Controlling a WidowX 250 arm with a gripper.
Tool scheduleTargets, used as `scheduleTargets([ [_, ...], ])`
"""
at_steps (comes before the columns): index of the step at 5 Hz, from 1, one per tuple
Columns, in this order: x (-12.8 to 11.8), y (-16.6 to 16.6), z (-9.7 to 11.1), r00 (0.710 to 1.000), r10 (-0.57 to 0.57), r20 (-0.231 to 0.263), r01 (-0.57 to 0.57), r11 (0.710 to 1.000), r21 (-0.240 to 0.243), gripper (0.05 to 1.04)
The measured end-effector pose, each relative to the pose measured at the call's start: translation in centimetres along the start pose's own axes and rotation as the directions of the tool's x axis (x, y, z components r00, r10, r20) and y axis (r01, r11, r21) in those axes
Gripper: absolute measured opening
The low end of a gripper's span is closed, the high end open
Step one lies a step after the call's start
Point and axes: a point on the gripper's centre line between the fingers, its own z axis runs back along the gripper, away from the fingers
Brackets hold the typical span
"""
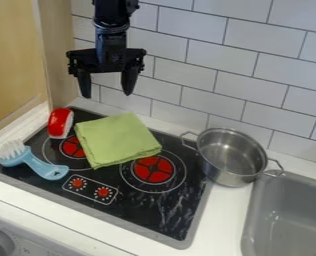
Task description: Move the red object
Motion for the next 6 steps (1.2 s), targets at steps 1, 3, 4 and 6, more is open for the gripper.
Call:
scheduleTargets([
  [1, 1.5, -0.6, -1.5, 0.998, -0.019, 0.062, 0.021, 0.999, -0.036, 0.998],
  [3, -0.2, -4.0, -1.1, 0.986, -0.084, 0.142, 0.094, 0.993, -0.068, 0.998],
  [4, -0.2, -5.4, -2.6, 0.979, -0.076, 0.186, 0.098, 0.989, -0.107, 0.998],
  [6, -0.9, -6.6, -5.0, 0.977, -0.04, 0.21, 0.063, 0.992, -0.107, 0.998],
])
